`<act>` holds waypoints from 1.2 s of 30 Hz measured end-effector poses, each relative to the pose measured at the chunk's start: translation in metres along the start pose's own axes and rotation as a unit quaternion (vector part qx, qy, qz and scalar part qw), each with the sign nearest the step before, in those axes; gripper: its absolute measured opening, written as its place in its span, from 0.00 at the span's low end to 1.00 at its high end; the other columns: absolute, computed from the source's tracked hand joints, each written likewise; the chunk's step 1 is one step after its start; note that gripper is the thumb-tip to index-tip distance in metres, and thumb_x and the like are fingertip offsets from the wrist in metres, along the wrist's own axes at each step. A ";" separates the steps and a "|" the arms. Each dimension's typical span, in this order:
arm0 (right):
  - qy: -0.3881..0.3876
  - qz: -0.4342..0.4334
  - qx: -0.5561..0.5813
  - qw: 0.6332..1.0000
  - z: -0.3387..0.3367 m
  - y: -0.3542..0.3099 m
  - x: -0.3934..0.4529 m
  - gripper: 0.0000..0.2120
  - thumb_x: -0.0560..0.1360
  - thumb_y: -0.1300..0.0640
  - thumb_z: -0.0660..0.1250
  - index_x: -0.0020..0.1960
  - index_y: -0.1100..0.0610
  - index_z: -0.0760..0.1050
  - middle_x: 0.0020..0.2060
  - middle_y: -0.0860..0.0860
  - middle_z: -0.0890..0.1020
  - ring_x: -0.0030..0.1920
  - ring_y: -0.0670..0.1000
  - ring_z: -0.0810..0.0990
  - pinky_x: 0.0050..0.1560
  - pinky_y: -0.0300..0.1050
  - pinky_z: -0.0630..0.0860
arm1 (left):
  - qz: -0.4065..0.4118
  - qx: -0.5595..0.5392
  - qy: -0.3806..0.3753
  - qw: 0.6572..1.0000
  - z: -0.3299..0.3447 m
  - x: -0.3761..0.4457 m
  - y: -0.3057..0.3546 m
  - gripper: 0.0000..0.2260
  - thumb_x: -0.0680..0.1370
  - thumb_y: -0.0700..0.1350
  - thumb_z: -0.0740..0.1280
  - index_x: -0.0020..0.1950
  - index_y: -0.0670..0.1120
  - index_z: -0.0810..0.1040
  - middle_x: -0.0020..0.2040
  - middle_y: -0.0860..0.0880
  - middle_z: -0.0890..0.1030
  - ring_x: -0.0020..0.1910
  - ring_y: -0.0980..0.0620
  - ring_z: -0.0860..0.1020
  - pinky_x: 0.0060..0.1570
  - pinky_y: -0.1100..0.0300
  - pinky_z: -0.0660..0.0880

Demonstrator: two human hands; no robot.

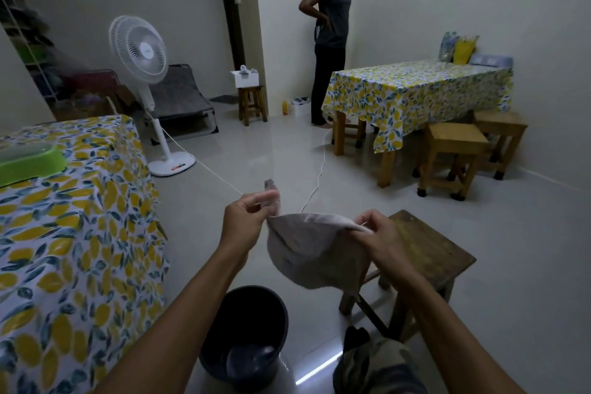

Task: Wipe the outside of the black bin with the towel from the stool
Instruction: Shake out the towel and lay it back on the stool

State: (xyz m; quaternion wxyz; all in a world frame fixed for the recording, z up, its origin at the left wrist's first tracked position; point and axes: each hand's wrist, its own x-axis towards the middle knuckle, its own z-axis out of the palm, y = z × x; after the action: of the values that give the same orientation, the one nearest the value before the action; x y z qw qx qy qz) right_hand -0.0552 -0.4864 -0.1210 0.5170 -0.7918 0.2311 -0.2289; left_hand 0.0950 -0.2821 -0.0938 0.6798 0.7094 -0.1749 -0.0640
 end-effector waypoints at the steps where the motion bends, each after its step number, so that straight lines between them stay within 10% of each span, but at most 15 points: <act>1: 0.009 -0.001 -0.006 1.000 -0.007 0.001 0.002 0.06 0.78 0.57 0.72 0.50 0.58 0.77 0.45 0.55 0.82 0.48 0.57 0.83 0.47 0.61 0.83 | -0.003 0.005 0.010 1.000 0.001 0.004 -0.002 0.10 0.76 0.36 0.74 0.56 0.46 0.87 0.52 0.56 0.84 0.52 0.57 0.83 0.47 0.68 0.80; 6: 0.049 -0.018 -0.054 0.997 -0.046 0.011 0.009 0.04 0.79 0.58 0.70 0.52 0.52 0.78 0.46 0.50 0.82 0.47 0.49 0.81 0.41 0.42 0.78 | -0.015 0.005 0.013 1.000 0.026 0.023 -0.010 0.10 0.77 0.35 0.73 0.58 0.43 0.85 0.46 0.51 0.85 0.42 0.59 0.84 0.41 0.66 0.82; 15: 0.127 0.019 -0.069 0.989 -0.106 0.060 0.013 0.03 0.77 0.58 0.72 0.48 0.50 0.80 0.44 0.45 0.82 0.47 0.47 0.81 0.50 0.53 0.83 | -0.057 -0.012 -0.049 0.997 0.105 0.054 -0.056 0.12 0.80 0.42 0.71 0.63 0.43 0.83 0.58 0.48 0.84 0.60 0.49 0.82 0.61 0.51 0.80; 23: 0.147 0.070 -0.067 0.984 -0.126 0.107 0.012 0.06 0.75 0.58 0.74 0.46 0.48 0.80 0.44 0.44 0.83 0.47 0.46 0.82 0.47 0.51 0.84 | -0.038 0.077 -0.085 0.993 0.168 0.067 -0.093 0.16 0.79 0.33 0.68 0.66 0.43 0.81 0.66 0.47 0.79 0.59 0.55 0.77 0.50 0.73 0.74; 30: 0.151 0.119 -0.058 0.980 -0.127 0.152 0.033 0.06 0.74 0.52 0.76 0.48 0.47 0.80 0.45 0.41 0.83 0.48 0.45 0.82 0.48 0.46 0.84 | 0.001 0.152 -0.101 0.983 0.214 0.099 -0.117 0.17 0.78 0.38 0.72 0.66 0.43 0.82 0.65 0.44 0.82 0.62 0.50 0.79 0.61 0.60 0.76; 36: 0.169 0.169 -0.051 0.970 -0.143 0.203 0.074 0.07 0.74 0.54 0.76 0.49 0.48 0.80 0.46 0.43 0.83 0.46 0.44 0.81 0.39 0.40 0.81 | 0.064 0.208 -0.126 0.968 0.295 0.157 -0.154 0.14 0.76 0.44 0.75 0.62 0.47 0.85 0.59 0.49 0.84 0.56 0.57 0.80 0.51 0.79 0.71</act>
State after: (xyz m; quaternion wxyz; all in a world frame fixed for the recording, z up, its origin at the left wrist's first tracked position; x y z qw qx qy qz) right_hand -0.1094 -0.7062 -0.2482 0.4604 -0.7163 0.4574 -0.2564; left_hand 0.1686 -0.6104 -0.2426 0.4927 0.8085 -0.3138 -0.0713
